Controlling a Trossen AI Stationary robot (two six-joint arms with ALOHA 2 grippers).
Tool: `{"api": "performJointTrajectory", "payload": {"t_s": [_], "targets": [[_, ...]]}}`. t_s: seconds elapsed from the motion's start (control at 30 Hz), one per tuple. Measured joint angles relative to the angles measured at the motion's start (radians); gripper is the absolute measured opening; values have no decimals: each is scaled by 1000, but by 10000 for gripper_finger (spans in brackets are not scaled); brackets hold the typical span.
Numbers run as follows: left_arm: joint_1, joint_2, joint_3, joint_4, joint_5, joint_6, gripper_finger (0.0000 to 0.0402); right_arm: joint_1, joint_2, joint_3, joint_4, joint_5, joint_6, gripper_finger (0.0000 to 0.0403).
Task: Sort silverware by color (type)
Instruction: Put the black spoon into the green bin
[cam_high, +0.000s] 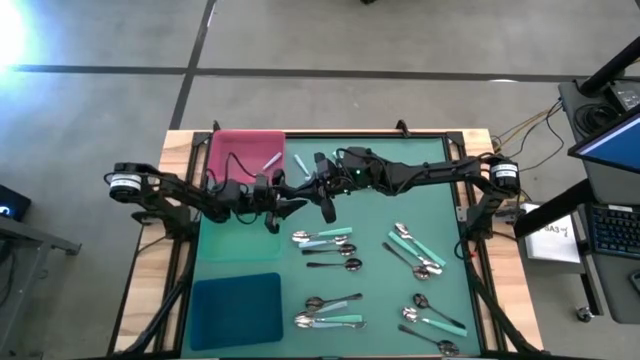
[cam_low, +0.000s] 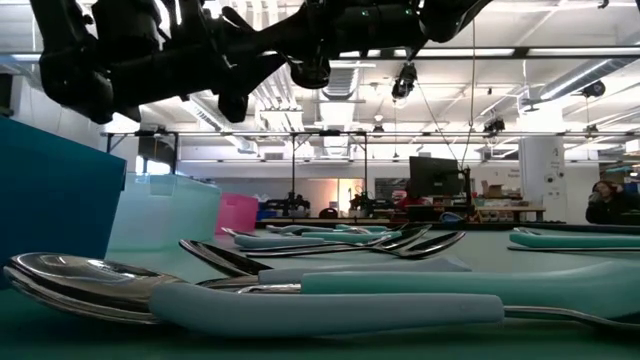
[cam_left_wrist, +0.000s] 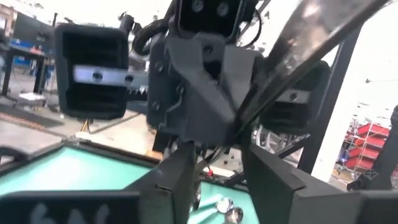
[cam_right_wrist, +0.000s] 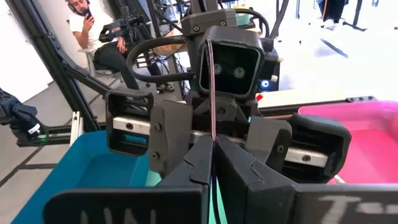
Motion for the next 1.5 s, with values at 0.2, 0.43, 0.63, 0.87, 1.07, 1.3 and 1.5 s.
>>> {"api": "performJointTrajectory", "payload": {"t_s": [0.2, 0.43, 0.63, 0.87, 1.07, 1.3, 1.5], "targets": [[0, 0, 6, -26, -2, -14, 12, 0, 0, 0, -2, 0, 10, 9], [0, -1, 6, -26, -2, -17, 3, 0, -1, 0, -6, 2, 17, 9], [0, -1, 6, -27, -1, -29, 1, -1, -1, 0, -14, 3, 52, 9], [-1, -3, -14, -27, 7, -52, 1, -3, -9, 1, -81, 0, 53, 40], [-7, -13, -46, -21, 32, -95, 1, -5, -59, 0, -188, -4, 24, 94], [-8, -31, -90, -30, 99, -175, 1, -5, -150, 0, -394, 0, 8, 129], [-8, -53, -109, -100, 104, -200, 1, -5, -188, 0, -505, 0, 11, 129]]}}
